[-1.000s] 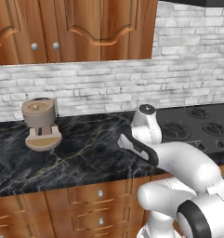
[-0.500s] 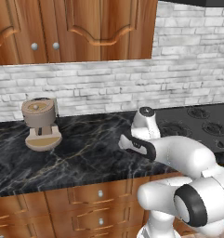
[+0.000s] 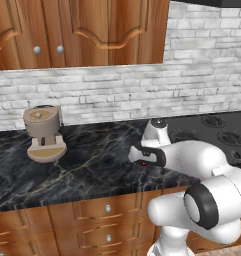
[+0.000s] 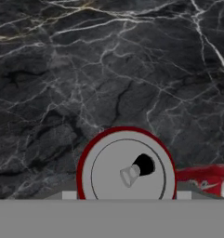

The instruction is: Four empty soda cans are scattered around the kitchen. Gather all the cans and cluster them next to the stove for recycling.

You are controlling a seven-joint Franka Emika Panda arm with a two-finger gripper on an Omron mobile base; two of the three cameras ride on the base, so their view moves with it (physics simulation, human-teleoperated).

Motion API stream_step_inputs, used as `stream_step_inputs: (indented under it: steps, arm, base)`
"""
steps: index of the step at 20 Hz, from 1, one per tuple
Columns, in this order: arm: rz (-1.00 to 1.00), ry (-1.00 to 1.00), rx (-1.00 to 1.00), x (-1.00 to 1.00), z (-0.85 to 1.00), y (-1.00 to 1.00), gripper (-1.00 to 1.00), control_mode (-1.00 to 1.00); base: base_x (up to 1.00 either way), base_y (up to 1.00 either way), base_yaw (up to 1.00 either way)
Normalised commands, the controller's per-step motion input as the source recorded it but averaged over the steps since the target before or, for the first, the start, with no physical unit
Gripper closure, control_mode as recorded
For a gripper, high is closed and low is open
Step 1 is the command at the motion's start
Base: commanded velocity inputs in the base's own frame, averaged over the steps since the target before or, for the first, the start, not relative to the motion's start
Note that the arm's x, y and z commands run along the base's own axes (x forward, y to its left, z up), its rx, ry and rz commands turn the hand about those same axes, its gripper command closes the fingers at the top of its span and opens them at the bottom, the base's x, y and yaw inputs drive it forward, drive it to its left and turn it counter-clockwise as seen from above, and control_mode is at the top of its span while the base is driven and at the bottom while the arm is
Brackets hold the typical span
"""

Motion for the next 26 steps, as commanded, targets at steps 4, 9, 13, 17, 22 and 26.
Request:
stream_step_inputs:
  steps: [4, 9, 13, 17, 22, 26]
  arm:
    - [0.0, 0.0, 0.0, 0.14, -0.21, 0.0, 1.0, -1.0]
    - [0.0, 0.0, 0.0, 0.12, -0.19, 0.0, 1.0, -1.0]
    - [0.0, 0.0, 0.0, 0.09, -0.19, 0.0, 1.0, -1.0]
    - [0.0, 0.0, 0.0, 0.01, -0.23, 0.0, 1.0, -1.0]
    - [0.0, 0.0, 0.0, 0.0, -0.28, 0.01, 1.0, -1.0]
    - [0.0, 0.0, 0.0, 0.0, -0.18, 0.01, -1.0, -1.0]
  base:
    - [0.0, 0.0, 0.0]
    - [0.0, 0.0, 0.0]
    - [0.0, 0.0, 0.0]
    - [0.0, 0.0, 0.0]
    - [0.0, 0.0, 0.0]
    - [0.0, 0.0, 0.0]
